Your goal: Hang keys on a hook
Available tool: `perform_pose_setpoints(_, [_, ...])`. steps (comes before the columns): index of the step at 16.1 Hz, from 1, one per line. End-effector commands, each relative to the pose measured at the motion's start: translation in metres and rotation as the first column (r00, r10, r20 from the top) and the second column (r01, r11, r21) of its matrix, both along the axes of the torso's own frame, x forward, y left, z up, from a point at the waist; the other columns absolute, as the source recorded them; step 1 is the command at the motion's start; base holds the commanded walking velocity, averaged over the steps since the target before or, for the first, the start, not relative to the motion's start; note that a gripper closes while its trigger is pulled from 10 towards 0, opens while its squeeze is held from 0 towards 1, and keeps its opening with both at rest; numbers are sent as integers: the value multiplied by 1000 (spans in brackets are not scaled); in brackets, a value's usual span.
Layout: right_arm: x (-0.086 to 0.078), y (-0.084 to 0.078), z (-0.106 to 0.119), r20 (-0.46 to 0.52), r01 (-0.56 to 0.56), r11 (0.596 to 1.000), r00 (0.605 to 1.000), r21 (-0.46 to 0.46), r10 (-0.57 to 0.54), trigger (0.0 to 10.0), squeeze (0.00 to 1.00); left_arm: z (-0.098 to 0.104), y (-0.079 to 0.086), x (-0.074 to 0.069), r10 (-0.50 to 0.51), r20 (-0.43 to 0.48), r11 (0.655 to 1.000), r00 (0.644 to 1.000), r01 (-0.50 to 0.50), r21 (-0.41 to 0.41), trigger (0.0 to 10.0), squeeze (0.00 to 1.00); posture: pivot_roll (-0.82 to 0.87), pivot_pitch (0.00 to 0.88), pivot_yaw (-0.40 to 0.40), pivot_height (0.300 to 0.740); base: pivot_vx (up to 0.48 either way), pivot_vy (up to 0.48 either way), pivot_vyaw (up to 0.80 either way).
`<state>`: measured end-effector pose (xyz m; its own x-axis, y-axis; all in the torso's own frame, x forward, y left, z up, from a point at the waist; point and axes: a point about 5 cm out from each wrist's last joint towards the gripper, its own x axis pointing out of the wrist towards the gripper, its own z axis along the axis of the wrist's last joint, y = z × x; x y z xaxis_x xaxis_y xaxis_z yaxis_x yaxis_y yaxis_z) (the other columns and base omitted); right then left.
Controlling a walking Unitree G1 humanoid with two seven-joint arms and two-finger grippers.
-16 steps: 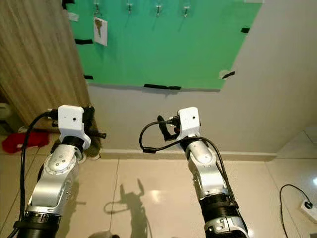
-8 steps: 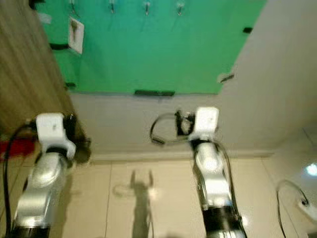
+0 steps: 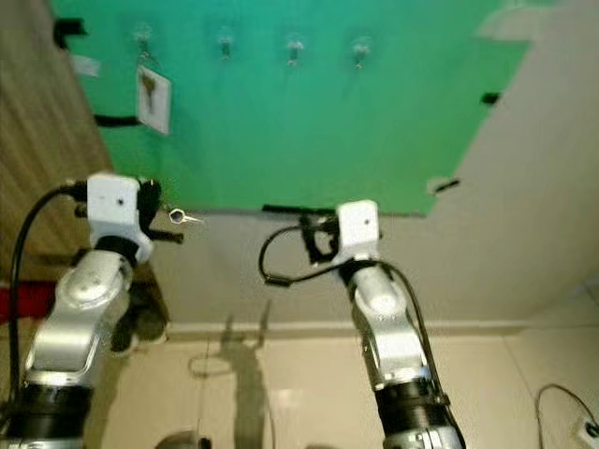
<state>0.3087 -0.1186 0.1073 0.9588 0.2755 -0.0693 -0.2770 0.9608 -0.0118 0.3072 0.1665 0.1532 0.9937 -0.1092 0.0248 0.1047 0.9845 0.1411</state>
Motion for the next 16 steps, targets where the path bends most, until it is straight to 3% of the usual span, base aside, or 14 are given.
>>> perform_pose_setpoints(1, [3, -6, -1, -25, -11, 1000, 1000, -10, 11, 10000, 0, 6, -19, 5, -203, -27, 977, 979, 200, -78, 10000, 0, -39, 42, -78, 740, 0, 0, 0])
perform_pose_setpoints(2, [3, -3, -2, -34, -36, 999, 999, -3, 36, 10000, 0, 11, -24, 8, -312, -31, 947, 950, 308, -88, 10000, 0, -35, 42, -80, 740, 0, 0, 0])
perform_pose_setpoints(3, [4, 0, -2, -43, -61, 998, 997, -4, 61, 10000, 0, 17, -33, 9, -498, -60, 865, 865, 492, -100, 10000, 0, -35, 43, -79, 740, 0, 0, 0])
perform_pose_setpoints(5, [6, 1, -1, -41, -67, 998, 997, -3, 67, 10000, 0, 35, -38, 18, -640, -69, 768, 765, 637, -68, 10000, 0, -45, 41, -72, 740, 0, 0, 0])
perform_pose_setpoints(6, [6, 0, -1, -38, -59, 998, 998, -3, 59, 10000, 0, 40, -37, 22, -647, -61, 763, 760, 643, -67, 10000, 0, -51, 42, -71, 740, 0, 0, 0])
perform_pose_setpoints(7, [3, -5, -3, -26, -33, 999, 999, -6, 33, 10000, 0, 59, -29, 40, -664, -29, 748, 747, 662, -50, 10000, 0, -65, 41, -63, 740, 0, 0, 0])
perform_pose_setpoints(8, [1, -7, -5, -27, -27, 1000, 999, -7, 27, 10000, 0, 66, -27, 45, -680, -13, 733, 733, 679, -54, 10000, 0, -69, 41, -61, 740, 0, 0, 0])
perform_pose_setpoints(10, [-8, -11, -8, -10, 19, 1000, 1000, 16, -19, 10000, 0, 85, -23, 59, -727, 36, 679, 686, 725, -112, 10000, 0, -93, 41, -50, 740, 0, 0, 0])
perform_pose_setpoints(14, [-17, -15, 0, 71, 96, 990, 992, 103, -103, 10000, 0, 100, -20, 76, -733, 71, 661, 677, 733, -161, 10000, 0, -120, 49, -33, 740, 0, 0, 0])
perform_pose_setpoints(16, [-16, -7, 18, 147, 28, 988, 988, 152, -51, 10000, 0, 109, -19, 80, -738, 94, 646, 668, 740, -184, 10000, 0, -130, 49, -26, 740, 0, 0, 0])
